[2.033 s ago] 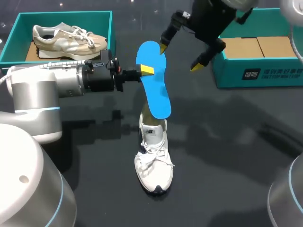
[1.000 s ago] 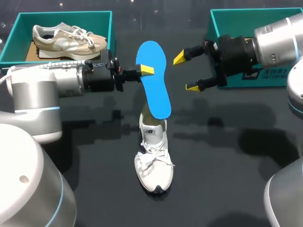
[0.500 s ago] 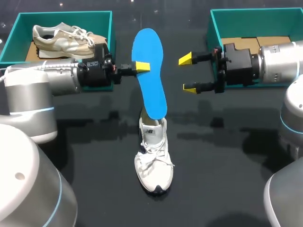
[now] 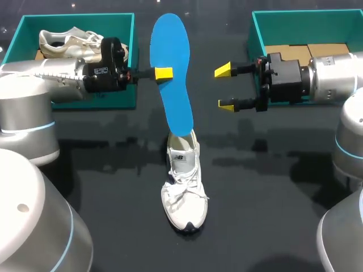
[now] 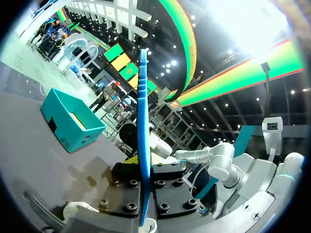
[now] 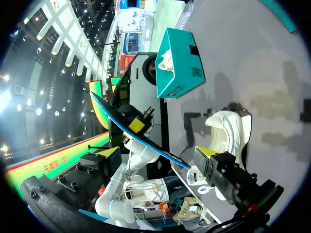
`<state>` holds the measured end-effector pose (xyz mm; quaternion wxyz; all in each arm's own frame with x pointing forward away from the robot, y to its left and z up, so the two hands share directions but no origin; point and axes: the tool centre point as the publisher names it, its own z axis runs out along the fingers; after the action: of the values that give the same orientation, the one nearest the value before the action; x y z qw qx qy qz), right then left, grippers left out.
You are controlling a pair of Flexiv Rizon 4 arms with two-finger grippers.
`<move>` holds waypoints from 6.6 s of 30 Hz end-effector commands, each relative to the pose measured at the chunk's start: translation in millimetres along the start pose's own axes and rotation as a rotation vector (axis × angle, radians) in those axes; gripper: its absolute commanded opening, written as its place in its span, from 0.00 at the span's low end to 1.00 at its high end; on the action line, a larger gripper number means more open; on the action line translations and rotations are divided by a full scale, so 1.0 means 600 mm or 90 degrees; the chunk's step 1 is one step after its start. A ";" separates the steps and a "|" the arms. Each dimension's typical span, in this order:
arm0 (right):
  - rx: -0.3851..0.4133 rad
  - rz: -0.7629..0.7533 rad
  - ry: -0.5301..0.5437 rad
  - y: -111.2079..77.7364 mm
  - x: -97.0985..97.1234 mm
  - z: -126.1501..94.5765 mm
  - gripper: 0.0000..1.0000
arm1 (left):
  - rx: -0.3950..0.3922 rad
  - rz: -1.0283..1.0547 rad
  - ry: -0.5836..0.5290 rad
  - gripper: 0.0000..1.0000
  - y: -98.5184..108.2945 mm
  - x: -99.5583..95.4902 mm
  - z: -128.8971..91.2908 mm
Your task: Take the shoe out of the shoebox, open the shoe tongue, remove and reinsert the insole, then place the shoe into the shoebox
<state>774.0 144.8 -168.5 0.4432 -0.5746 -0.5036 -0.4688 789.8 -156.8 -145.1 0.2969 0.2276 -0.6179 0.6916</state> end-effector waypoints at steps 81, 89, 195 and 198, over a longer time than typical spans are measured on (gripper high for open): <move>0.110 -0.137 -0.010 -0.039 0.016 0.068 1.00 | -0.204 1.404 -0.099 0.00 0.024 -0.038 0.006; 0.110 -0.137 -0.010 -0.039 0.016 0.068 1.00 | -0.217 1.439 -0.079 0.00 0.021 -0.047 0.013; -0.137 -0.384 -0.066 -0.001 -0.047 0.074 0.00 | -0.603 0.683 -0.380 1.00 0.169 0.030 -0.134; -0.143 -0.402 -0.091 0.007 -0.052 0.082 0.00 | -0.620 0.615 -0.392 1.00 0.183 0.019 -0.140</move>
<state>784.4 176.7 -203.1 0.1980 -0.4543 -0.6494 -0.5768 715.9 -80.7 -225.7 -0.2373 -0.1846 -0.8774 0.3740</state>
